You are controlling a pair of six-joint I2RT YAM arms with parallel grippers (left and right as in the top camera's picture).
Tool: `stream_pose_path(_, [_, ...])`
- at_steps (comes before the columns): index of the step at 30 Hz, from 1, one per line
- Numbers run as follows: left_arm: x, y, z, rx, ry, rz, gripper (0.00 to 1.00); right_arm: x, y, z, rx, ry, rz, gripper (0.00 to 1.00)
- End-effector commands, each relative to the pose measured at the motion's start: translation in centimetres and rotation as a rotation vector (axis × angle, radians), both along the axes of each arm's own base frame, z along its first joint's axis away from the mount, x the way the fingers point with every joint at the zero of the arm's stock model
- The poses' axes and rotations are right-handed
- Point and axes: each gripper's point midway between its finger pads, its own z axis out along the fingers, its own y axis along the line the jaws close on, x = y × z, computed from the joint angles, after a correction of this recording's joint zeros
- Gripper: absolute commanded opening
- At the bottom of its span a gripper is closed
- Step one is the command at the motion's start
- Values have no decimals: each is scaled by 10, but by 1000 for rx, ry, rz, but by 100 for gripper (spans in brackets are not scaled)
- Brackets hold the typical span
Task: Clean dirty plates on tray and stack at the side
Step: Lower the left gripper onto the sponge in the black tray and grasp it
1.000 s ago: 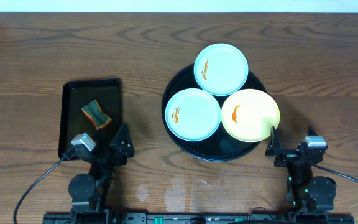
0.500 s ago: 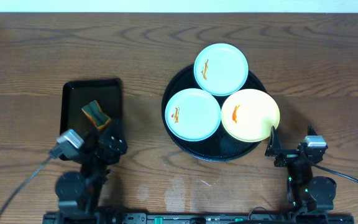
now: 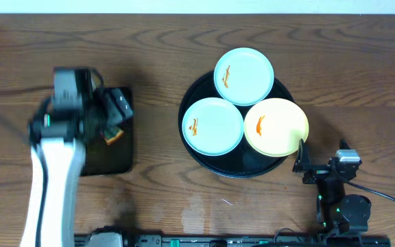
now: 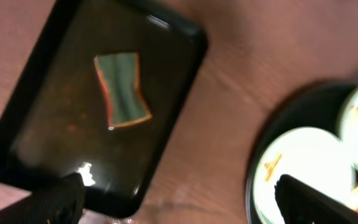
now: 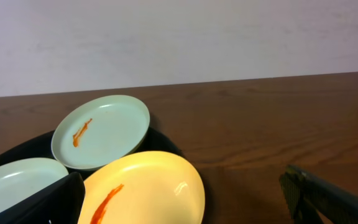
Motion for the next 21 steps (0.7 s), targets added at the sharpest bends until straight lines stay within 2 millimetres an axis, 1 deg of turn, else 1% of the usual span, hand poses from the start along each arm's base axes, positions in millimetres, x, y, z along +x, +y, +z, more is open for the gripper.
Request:
stream_pose_path(1, [17, 24, -10, 35, 83, 1, 98, 0, -4, -1, -13, 0, -15, 99])
stream_pose_path(3, [26, 36, -28, 15, 120, 35, 98, 0, -4, -1, -13, 0, -15, 99])
stream_pose_path(5, [33, 43, -45, -10, 152, 58, 98, 0, -4, -1, -13, 0, -15, 99])
stream_pose_path(8, [33, 41, -71, -64, 230, 67, 98, 0, -4, -1, -13, 0, -15, 99])
stream_pose_path(11, [33, 41, -92, -77, 293, 66, 98, 0, -4, -1, -13, 0, -15, 99])
stream_pose_path(12, [37, 42, -104, -78, 311, 65, 98, 0, -4, -1, -13, 0, -15, 99])
stream_pose_path(17, [50, 53, -139, -70, 343, 72, 98, 0, -4, -1, -13, 0, -15, 99])
stream_pose_path(20, [50, 63, -158, -79, 371, 98, 100, 0, -4, -1, -13, 0, -15, 99])
stream_pose_path(21, [49, 66, -164, -83, 383, 108, 99, 0, -4, -1, -13, 0, -15, 99])
